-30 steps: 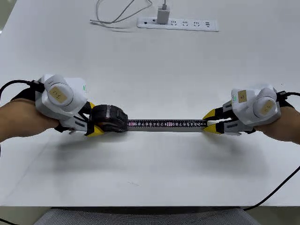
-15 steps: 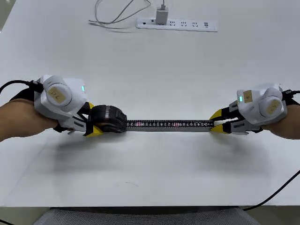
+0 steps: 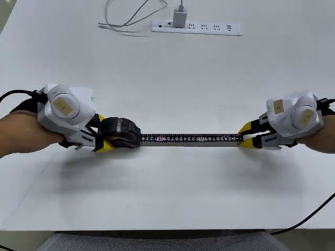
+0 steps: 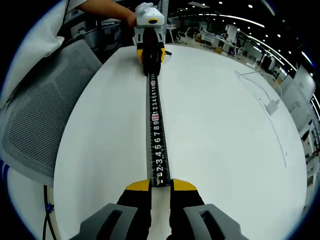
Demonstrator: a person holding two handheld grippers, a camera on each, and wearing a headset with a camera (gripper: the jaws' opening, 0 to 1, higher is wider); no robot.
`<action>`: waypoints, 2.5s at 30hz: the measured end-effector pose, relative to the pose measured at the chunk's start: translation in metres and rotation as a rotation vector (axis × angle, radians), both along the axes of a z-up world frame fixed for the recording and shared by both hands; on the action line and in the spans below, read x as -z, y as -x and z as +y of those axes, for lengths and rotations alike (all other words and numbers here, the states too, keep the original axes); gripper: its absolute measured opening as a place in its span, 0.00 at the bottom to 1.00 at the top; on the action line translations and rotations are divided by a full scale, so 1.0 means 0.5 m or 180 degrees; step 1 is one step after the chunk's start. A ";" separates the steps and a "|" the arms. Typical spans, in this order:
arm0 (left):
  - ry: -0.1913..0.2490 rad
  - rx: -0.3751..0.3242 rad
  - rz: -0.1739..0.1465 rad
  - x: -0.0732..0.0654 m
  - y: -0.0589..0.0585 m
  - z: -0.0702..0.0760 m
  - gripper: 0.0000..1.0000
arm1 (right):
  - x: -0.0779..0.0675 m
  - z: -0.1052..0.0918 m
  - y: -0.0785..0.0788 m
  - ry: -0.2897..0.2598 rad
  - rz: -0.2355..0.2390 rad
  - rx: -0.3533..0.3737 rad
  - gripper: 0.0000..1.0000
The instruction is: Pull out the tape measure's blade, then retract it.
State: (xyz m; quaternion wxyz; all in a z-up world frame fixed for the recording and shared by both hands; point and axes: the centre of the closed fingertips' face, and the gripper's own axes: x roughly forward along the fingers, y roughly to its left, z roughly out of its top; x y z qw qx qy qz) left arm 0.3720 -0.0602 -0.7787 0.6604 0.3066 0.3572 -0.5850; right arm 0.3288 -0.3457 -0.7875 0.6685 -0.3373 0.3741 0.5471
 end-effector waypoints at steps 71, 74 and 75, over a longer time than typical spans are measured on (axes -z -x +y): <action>0.0621 -0.0710 -0.0168 -0.073 -0.005 0.024 0.53 | -0.039 0.024 0.023 -0.0416 -0.0029 0.0948 0.46; 0.0702 -0.0799 -0.0175 -0.082 0.004 0.028 0.53 | -0.043 0.023 0.025 -0.0425 -0.0089 0.1044 0.49; 0.0704 -0.0804 -0.0187 -0.083 0.006 0.030 0.53 | -0.044 0.023 0.025 -0.0437 -0.0107 0.1073 0.50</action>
